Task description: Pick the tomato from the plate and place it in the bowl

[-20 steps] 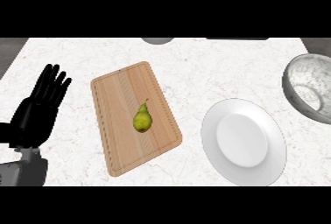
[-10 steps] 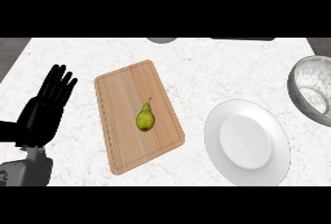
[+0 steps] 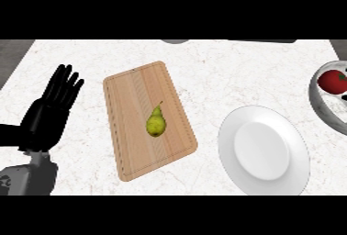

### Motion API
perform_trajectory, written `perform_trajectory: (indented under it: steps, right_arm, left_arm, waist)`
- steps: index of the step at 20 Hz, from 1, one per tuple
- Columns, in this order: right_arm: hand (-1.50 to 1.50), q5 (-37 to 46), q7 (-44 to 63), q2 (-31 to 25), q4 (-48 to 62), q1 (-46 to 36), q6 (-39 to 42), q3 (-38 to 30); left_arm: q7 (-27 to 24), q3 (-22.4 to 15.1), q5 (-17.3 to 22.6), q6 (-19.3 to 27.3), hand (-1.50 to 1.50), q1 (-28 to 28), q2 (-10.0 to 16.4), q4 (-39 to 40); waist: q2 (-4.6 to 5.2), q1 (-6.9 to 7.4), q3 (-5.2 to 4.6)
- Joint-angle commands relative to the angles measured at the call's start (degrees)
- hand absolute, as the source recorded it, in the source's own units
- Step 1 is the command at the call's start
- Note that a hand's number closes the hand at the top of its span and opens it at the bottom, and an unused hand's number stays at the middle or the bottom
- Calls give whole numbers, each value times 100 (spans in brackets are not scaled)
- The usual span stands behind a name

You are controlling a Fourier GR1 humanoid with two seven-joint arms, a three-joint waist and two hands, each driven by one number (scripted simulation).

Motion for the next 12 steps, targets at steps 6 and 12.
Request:
perform_trajectory:
  steps: [6,12]
  right_arm:
    - [-150,-742,-1122,243,787,-396,244,-753]
    - [-150,-1958,-1111,-128,1171,-623,719,-2013]
  left_arm:
    - [-12,86,5,-17,0,-87,48,166]
    - [-57,101,62,-42,0,24,5,64]
  waist:
    - [25,-13,18]
    - [6,-66,19]
